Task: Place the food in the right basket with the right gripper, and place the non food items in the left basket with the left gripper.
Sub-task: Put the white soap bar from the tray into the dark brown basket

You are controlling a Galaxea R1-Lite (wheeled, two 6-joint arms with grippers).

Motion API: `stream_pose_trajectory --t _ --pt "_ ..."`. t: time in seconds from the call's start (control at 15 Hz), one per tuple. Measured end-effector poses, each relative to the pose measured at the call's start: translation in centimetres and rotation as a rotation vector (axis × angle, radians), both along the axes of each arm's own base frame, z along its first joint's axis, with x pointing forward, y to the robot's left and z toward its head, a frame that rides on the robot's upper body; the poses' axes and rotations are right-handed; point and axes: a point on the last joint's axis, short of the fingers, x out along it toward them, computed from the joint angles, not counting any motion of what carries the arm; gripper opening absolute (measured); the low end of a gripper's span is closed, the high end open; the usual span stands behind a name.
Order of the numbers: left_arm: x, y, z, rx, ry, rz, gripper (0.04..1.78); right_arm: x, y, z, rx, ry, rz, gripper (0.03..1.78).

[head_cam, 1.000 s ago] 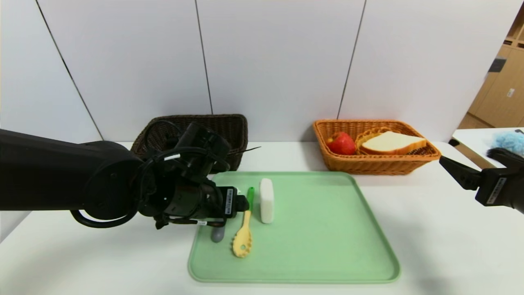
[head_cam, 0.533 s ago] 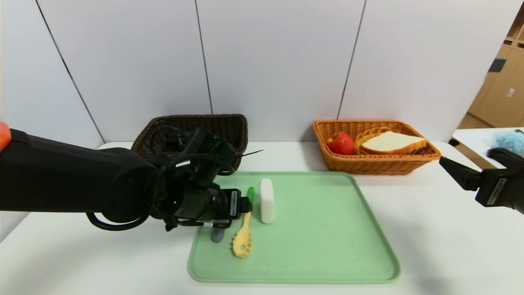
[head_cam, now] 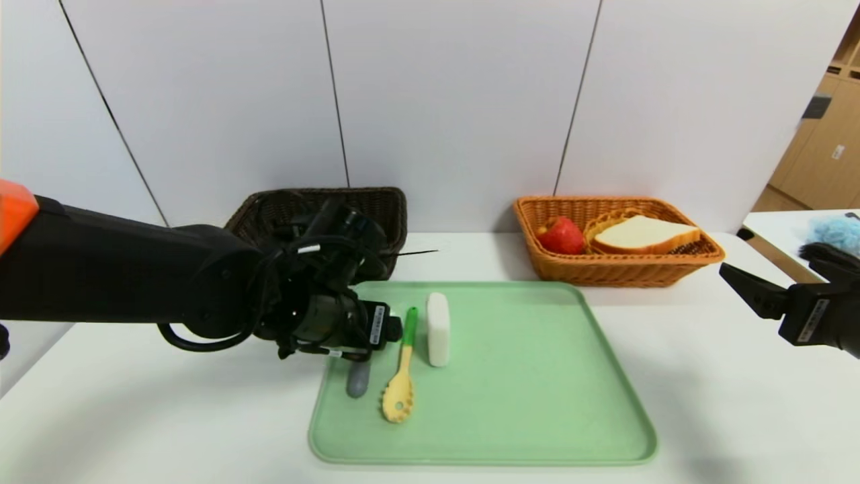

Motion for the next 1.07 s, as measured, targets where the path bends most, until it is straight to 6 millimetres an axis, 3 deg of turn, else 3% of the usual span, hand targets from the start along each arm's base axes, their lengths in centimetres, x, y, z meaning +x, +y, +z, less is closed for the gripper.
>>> stream_pose_trajectory --t 0.13,0.47,1.07 --pt "0.3 0.1 1.1 0.042 0.026 -0.023 1.69 0.0 0.0 0.0 0.001 -0.002 0.0 1.69" --pt "0.5 -0.4 1.4 0.064 0.059 -0.034 1.69 -0.1 0.0 0.0 0.005 -0.001 0.001 1.69" --pt "-1.3 -6.0 5.7 -0.08 -0.033 -0.121 1.69 -0.1 0.0 -0.7 -0.018 0.029 0.007 1.69"
